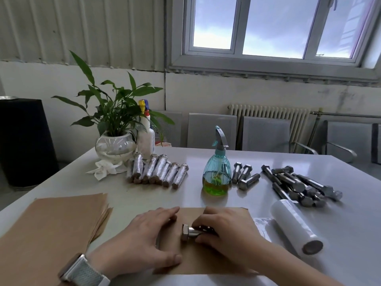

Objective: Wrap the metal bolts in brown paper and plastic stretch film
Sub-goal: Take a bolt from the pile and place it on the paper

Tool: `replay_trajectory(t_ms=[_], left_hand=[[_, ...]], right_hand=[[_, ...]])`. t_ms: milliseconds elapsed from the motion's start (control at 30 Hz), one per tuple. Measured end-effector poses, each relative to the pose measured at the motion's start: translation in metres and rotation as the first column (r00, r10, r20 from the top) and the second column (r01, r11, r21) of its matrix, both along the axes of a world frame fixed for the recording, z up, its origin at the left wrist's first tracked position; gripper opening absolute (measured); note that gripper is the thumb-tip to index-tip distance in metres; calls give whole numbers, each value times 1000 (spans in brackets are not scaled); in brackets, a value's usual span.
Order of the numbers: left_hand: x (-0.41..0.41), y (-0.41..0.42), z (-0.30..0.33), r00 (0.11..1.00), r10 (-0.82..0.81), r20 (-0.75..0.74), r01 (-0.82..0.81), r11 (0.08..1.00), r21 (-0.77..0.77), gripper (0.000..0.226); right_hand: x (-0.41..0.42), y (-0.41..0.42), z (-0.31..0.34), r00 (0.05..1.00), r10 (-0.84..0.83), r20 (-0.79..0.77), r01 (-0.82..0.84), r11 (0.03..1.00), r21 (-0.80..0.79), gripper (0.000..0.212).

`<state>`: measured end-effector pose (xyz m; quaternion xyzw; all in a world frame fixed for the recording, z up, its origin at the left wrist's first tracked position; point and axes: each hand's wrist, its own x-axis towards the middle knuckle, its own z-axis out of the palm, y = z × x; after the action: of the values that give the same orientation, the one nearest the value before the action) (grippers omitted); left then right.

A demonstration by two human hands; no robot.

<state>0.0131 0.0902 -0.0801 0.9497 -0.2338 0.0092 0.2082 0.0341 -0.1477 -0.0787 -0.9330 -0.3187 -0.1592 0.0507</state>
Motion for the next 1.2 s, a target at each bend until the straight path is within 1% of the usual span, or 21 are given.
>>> replay_trajectory(t_ms=[133,267,333,433,500,633,700,733,767,800,833,867,900,933,967,1033,1067,1100,1133,1167,1200], left_hand=[[-1,0,1,1000,6,-23,-6,1000,7,99],[-1,0,2,999,15,-43,-14,1000,24,98],[-2,-1,3,998,16,-53,-15,1000,26,98],[-2,-1,5,999,14,-49,-13,1000,21,98],[-2,-1,4,999,9,-45,-9,1000,11,99],[0,0,3,999,8,-38,-8,1000,8,102],[1,1,1,999,4,-32,-4,1000,9,103],[1,2,0,999,1,-33,-1,1000,10,104],[2,2,0,999,-3,-35,3,1000,10,104],[2,3,-1,999,-5,-33,6,1000,8,104],[3,3,-1,1000,-4,-26,4,1000,7,103],[4,3,-2,1000,3,-12,-3,1000,7,101],[4,3,-3,1000,14,10,-14,1000,9,98],[5,4,-3,999,29,37,-29,1000,7,93],[6,5,-3,997,43,60,-43,999,-2,88],[7,6,-3,995,63,81,-62,998,-16,78],[6,6,-2,994,68,86,-67,998,-19,75],[6,5,-2,993,71,93,-69,997,-20,73],[6,5,-3,992,72,102,-70,997,-20,71],[6,5,-3,992,70,109,-69,998,-15,70],[7,4,-3,991,64,121,-64,998,-7,69]], right_hand=[[-2,1,0,1000,1,1,-1,999,52,45],[-5,2,1,989,-40,143,36,999,30,30],[-6,2,1,996,-25,89,21,998,51,34],[-4,1,0,999,-16,52,14,999,49,42],[-3,0,0,997,-2,71,-1,999,50,41],[-3,0,-2,999,23,24,-25,997,75,38],[-2,-1,-2,999,9,-48,-5,996,85,41],[-1,-3,1,994,-12,-113,26,993,119,44],[2,-6,8,979,-33,-203,75,976,203,44],[8,-10,18,963,-44,-267,135,933,334,38],[17,-16,29,960,-74,-269,195,868,457,29],[30,-23,41,960,-142,-242,255,800,543,26],[44,-29,52,944,-210,-254,323,738,592,33],[58,-33,61,922,-234,-308,381,685,621,44],[73,-35,67,901,-217,-377,422,643,639,58],[97,-33,75,870,-116,-479,447,595,668,94],[107,-30,77,863,-48,-503,434,578,691,108],[116,-26,78,863,11,-505,412,563,716,114],[123,-22,78,867,61,-495,387,544,744,114],[129,-19,78,874,92,-477,365,523,770,106],[135,-15,76,882,103,-460,350,509,786,93]])
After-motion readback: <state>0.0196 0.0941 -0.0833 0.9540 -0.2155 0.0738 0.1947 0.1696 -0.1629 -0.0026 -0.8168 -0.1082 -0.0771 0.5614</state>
